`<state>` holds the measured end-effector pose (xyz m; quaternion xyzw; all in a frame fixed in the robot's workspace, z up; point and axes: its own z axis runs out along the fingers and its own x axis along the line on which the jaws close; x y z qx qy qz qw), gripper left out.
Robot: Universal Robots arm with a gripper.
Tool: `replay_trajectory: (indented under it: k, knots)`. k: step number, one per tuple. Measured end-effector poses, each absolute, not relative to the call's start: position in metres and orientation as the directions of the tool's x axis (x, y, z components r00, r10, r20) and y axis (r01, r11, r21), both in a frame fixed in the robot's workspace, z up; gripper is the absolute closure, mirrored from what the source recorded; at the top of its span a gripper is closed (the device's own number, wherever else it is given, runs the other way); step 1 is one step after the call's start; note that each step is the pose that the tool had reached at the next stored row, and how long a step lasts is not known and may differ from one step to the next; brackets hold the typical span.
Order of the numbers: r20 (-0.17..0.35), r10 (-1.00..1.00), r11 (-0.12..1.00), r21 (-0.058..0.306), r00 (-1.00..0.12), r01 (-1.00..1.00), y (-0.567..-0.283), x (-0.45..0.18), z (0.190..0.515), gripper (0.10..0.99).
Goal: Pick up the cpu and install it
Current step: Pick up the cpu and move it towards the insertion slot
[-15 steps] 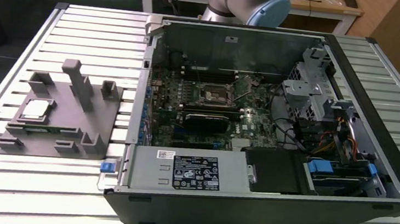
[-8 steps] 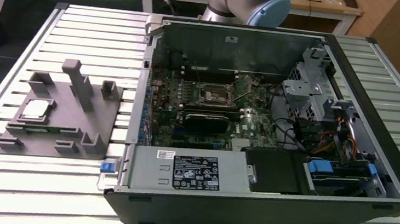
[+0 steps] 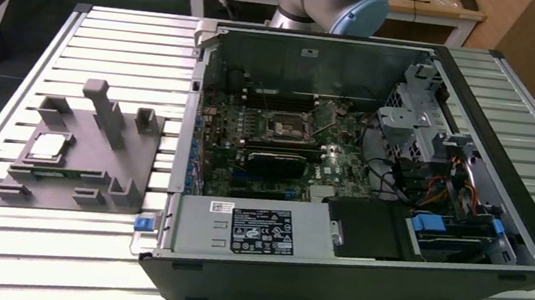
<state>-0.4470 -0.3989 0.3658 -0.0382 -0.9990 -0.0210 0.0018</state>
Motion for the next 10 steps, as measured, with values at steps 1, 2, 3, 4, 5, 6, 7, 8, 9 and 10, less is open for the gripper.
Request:
replay_trajectory:
  k: [1,2,3,4,5,6,7,8,9,10]
  knots:
    - [0.007,0.076,0.996,0.041,-0.997,0.076,-0.3989,-0.4469,0.3652,0.980]
    - [0.007,0.076,0.996,0.041,-0.997,0.076,-0.3989,-0.4469,0.3642,0.980]
    - [0.007,0.076,0.996,0.041,-0.997,0.076,-0.3989,-0.4469,0.3637,0.980]
    - [0.007,0.076,0.996,0.041,-0.997,0.076,-0.3989,-0.4469,0.3636,0.980]
    - [0.006,0.076,0.996,0.041,-0.997,0.076,-0.3993,-0.4470,0.3633,0.980]
    - [0.005,0.076,0.996,0.041,-0.997,0.076,-0.3997,-0.4470,0.3631,0.980]
    - [0.005,0.076,0.996,0.041,-0.997,0.076,-0.4001,-0.4469,0.3631,0.980]
    - [0.005,0.076,0.996,0.041,-0.997,0.076,-0.4005,-0.4469,0.3629,0.980]
    - [0.005,0.076,0.996,0.041,-0.997,0.076,-0.4006,-0.4469,0.3626,0.980]
    - [0.005,0.076,0.996,0.041,-0.997,0.077,-0.4006,-0.4469,0.3620,0.980]
